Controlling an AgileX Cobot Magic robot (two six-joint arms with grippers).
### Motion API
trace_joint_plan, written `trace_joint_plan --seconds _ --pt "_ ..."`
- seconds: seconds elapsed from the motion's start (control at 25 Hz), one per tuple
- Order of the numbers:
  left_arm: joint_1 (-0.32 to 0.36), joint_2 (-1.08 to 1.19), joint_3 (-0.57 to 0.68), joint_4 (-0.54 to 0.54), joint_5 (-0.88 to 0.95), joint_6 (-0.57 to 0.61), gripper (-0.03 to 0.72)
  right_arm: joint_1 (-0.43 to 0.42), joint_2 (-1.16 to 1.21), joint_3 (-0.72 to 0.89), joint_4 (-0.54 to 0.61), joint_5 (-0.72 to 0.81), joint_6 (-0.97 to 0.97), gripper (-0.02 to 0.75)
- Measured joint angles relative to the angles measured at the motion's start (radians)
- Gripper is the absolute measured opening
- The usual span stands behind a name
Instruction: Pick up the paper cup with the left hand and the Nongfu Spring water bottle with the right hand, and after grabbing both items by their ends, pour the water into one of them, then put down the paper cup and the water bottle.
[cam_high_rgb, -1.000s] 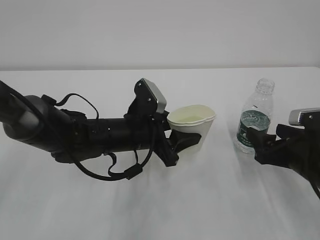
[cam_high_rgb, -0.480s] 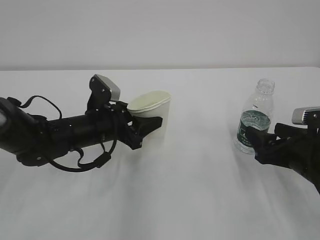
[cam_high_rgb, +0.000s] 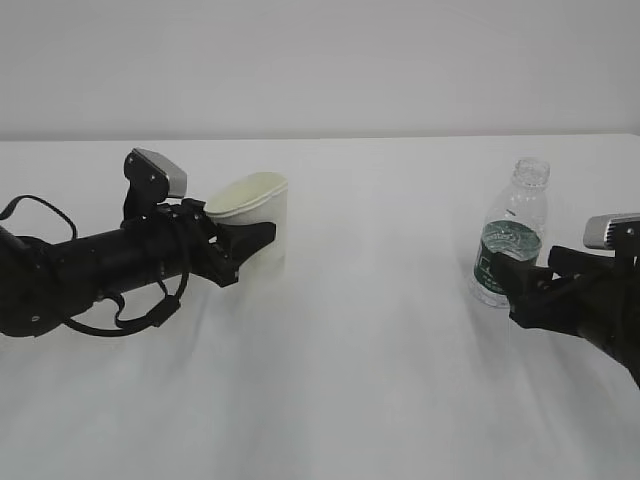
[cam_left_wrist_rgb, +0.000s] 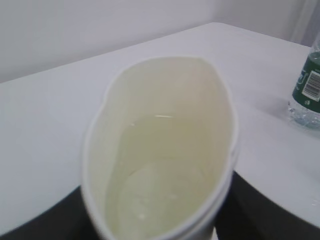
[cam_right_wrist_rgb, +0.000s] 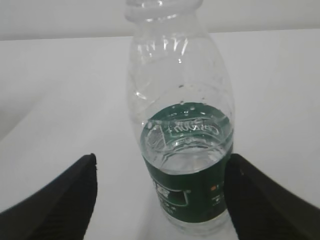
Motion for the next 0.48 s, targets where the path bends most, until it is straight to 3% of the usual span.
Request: trace_joint_plan --seconds 0.48 --pt "0.109 0.000 0.000 -0.009 -0.004 0.028 0.393 0.000 0.000 0.000 -0.002 0.000 0.025 0.589"
